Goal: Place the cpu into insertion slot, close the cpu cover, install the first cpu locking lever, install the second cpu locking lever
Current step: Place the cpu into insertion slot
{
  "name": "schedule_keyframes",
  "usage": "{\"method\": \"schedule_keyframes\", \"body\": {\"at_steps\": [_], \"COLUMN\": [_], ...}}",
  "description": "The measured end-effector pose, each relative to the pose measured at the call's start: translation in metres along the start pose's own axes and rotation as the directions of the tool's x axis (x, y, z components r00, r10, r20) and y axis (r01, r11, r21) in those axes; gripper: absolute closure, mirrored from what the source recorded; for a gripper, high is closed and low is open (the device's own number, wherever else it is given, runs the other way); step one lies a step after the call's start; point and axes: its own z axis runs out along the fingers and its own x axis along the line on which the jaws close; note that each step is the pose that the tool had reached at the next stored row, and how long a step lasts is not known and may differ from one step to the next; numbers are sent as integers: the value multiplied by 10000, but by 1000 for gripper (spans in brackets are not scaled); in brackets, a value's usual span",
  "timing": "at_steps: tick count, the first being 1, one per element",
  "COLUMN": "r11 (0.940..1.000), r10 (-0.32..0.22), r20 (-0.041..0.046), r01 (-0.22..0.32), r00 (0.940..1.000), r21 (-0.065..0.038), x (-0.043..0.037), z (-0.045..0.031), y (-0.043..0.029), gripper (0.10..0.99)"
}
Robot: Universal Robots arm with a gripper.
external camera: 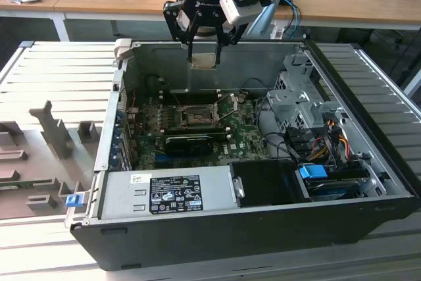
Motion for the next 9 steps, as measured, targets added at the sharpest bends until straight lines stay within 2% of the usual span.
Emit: {"method": "schedule_keyframes", "body": {"at_steps": [9], "r11": [9991], "r10": [416], "r20": [37], "r01": [-415], "r00": [9991], "r21": [-9], "x": [0], "z": [1], "y": [0], "gripper": [561]}}
